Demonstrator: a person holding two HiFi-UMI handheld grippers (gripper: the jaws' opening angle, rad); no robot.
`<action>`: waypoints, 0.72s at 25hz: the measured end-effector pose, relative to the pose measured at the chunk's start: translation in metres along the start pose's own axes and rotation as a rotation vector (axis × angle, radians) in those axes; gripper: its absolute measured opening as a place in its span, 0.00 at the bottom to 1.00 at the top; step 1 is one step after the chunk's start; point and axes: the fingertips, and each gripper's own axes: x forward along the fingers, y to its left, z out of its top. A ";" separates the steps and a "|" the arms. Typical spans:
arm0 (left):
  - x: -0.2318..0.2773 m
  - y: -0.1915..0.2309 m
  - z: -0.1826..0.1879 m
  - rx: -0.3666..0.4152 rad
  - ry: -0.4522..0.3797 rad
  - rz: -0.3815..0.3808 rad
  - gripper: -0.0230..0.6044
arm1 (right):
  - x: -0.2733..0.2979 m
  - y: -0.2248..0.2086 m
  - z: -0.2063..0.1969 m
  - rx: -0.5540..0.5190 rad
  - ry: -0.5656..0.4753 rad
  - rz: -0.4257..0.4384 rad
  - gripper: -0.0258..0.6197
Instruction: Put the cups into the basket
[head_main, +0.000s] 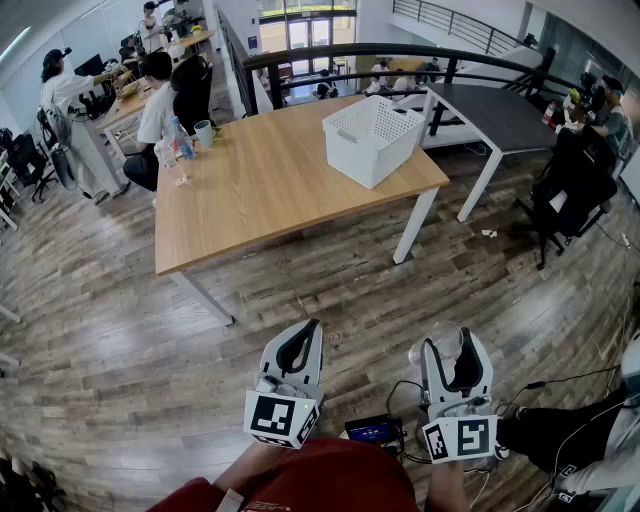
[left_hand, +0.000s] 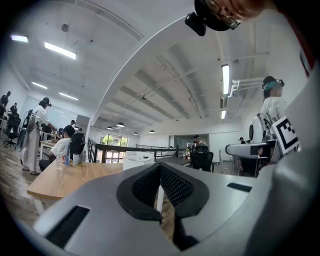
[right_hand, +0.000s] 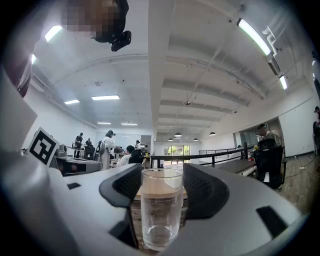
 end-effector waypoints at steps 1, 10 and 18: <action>0.001 0.001 0.001 0.001 0.001 0.003 0.05 | 0.001 0.000 0.000 -0.002 0.001 0.000 0.45; 0.003 0.003 0.002 0.005 0.004 -0.001 0.05 | 0.004 0.003 0.000 -0.011 0.001 -0.005 0.45; 0.000 0.014 0.000 -0.004 0.010 -0.005 0.05 | 0.010 0.014 0.001 -0.009 -0.001 -0.005 0.45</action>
